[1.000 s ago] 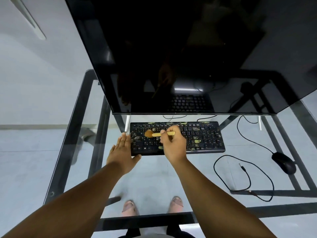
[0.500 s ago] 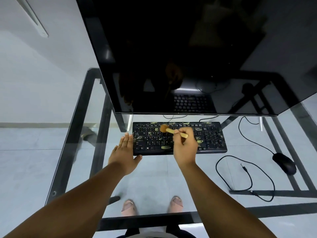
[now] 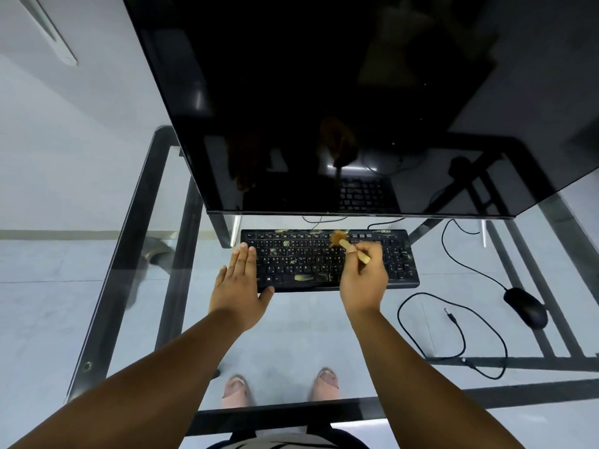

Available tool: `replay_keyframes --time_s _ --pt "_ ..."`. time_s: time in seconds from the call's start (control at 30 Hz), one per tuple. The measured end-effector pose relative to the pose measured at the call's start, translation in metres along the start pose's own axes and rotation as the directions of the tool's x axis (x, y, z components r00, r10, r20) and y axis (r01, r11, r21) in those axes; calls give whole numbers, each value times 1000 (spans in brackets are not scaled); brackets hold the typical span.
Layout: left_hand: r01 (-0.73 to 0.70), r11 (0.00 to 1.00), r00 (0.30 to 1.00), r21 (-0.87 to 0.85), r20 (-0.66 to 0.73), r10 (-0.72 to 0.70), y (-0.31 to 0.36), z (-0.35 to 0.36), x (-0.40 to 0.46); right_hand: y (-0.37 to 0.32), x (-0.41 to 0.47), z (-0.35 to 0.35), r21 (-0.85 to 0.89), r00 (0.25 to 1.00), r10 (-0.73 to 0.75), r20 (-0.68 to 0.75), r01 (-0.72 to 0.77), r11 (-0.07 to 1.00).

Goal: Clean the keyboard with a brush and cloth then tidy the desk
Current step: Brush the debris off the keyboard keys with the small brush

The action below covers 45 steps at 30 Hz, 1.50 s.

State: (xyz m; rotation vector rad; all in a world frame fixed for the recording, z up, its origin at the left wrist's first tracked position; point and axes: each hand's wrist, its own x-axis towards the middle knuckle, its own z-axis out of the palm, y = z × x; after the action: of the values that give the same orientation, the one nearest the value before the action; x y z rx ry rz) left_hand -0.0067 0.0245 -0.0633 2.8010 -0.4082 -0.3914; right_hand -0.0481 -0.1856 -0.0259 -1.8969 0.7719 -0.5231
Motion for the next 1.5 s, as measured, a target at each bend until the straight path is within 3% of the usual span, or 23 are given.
replay_keyframes --time_s 0.1,0.13,0.2,0.27,0.4,0.53,0.67,0.7,0.77,0.83,0.97,1.17,1.33,1.5 --pt "-31 999 999 32 22 31 8 -1 3 -1 3 -4 46 977 38 211 -49 998" --pt "-37 999 999 32 31 36 11 0 4 2 4 -6 0 977 23 212 -23 1000" --pt "-49 998 998 32 39 48 18 1 5 2 6 -9 -78 997 -11 76 17 997" --pt "-65 997 997 51 48 62 24 2 7 3 11 -15 -26 1000 -12 5 12 1000" --pt "-70 996 995 55 72 66 34 4 9 8 16 -22 22 970 54 237 -61 998" --pt "-80 995 994 58 85 75 45 6 11 11 20 -33 19 1000 23 -6 -23 1000" --pt "-109 991 991 71 90 103 58 9 13 20 25 -40 101 963 24 267 -53 994" --pt "-111 991 990 71 95 104 60 10 13 23 24 -41 58 962 1 275 -18 998" --pt "-110 991 989 70 105 102 66 12 14 29 28 -46 -7 987 -13 159 15 1000" --pt "-107 991 989 83 109 98 70 14 14 32 34 -55 58 996 11 89 -16 998" --pt "-95 992 991 82 107 86 76 16 16 34 43 -63 103 941 1 338 -38 994" --pt "-86 993 992 85 102 77 90 18 17 37 58 -73 57 975 5 223 -18 998" --pt "-73 994 991 83 117 63 97 20 15 42 64 -78 38 906 -55 420 43 998" --pt "-71 994 991 80 121 61 104 23 15 48 69 -88 -37 870 -140 473 179 983"
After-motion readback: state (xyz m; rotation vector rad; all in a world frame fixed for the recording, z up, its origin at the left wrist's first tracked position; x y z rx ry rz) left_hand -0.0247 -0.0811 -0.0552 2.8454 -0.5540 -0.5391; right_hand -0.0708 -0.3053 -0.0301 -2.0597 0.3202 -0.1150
